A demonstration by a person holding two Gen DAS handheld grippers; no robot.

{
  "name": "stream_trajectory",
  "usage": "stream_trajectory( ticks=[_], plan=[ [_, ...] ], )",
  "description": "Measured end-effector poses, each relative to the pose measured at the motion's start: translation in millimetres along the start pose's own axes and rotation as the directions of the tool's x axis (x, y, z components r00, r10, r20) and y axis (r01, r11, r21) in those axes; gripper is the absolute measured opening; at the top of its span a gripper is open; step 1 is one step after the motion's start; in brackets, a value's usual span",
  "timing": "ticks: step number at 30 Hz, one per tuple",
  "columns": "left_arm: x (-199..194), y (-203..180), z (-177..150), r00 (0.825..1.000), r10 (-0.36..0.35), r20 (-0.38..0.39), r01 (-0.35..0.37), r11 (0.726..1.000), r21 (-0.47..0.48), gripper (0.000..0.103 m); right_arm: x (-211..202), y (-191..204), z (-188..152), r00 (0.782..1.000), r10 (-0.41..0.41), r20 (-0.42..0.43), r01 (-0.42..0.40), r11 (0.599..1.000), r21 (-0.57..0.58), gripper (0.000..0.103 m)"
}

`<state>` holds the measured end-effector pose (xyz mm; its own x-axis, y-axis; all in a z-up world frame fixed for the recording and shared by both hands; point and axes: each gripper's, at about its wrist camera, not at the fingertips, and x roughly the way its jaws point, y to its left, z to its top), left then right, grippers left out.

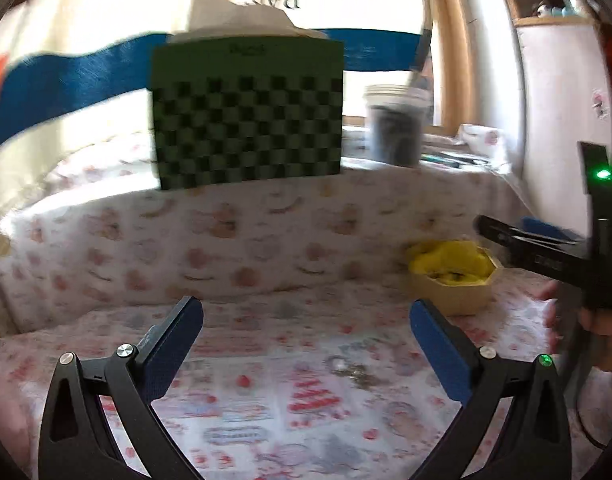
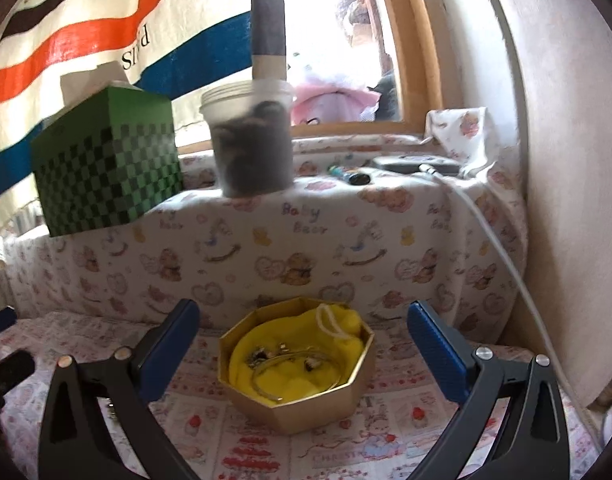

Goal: Organize jewelry

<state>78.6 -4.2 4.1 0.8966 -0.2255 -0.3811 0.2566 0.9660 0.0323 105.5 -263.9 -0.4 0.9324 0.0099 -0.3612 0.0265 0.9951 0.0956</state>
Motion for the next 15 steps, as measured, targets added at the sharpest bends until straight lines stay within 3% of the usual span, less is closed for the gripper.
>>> stream_trajectory(
  ticks=[1, 3, 6, 10, 13, 14, 15],
  plan=[
    [-1.1, -0.8, 0.3, 0.999, 0.043, 0.007, -0.043, 0.999, -0.003, 0.103, 1.3, 3.0, -0.2, 0.999, 0.035, -0.009, -0.035, 0.999, -0.030, 0.103],
    [-2.3, 0.8, 0.8, 0.999, 0.051, 0.017, -0.051, 0.998, -0.025, 0.103, 3.3, 8.9, -0.4, 0.995, 0.097, -0.031, -0.099, 0.993, -0.069, 0.103],
    [-5.9, 6.3, 0.6, 0.995, 0.095, 0.027, -0.093, 0.993, -0.072, 0.103, 0.9, 16.5, -1.5, 0.994, 0.101, -0.033, -0.104, 0.990, -0.096, 0.103],
    [-7.9, 15.2, -1.9, 0.999, 0.047, 0.007, -0.047, 0.995, -0.084, 0.103, 1.4, 23.3, -2.5, 0.980, 0.173, -0.096, -0.181, 0.980, -0.082, 0.103],
    [-4.3, 21.6, -3.5, 0.998, 0.064, -0.029, -0.067, 0.991, -0.119, 0.102, 1.5, 35.0, -5.8, 0.966, 0.216, -0.142, -0.233, 0.965, -0.118, 0.102],
    [-4.0, 25.0, -3.6, 0.997, 0.074, -0.033, -0.078, 0.988, -0.137, 0.102, 1.4, 39.3, -7.4, 0.960, 0.231, -0.158, -0.253, 0.958, -0.132, 0.091],
    [-5.2, 27.5, -4.0, 0.996, 0.085, -0.031, -0.088, 0.984, -0.153, 0.102, 1.6, 45.7, -9.8, 0.951, 0.250, -0.184, -0.278, 0.949, -0.150, 0.073]
  ],
)
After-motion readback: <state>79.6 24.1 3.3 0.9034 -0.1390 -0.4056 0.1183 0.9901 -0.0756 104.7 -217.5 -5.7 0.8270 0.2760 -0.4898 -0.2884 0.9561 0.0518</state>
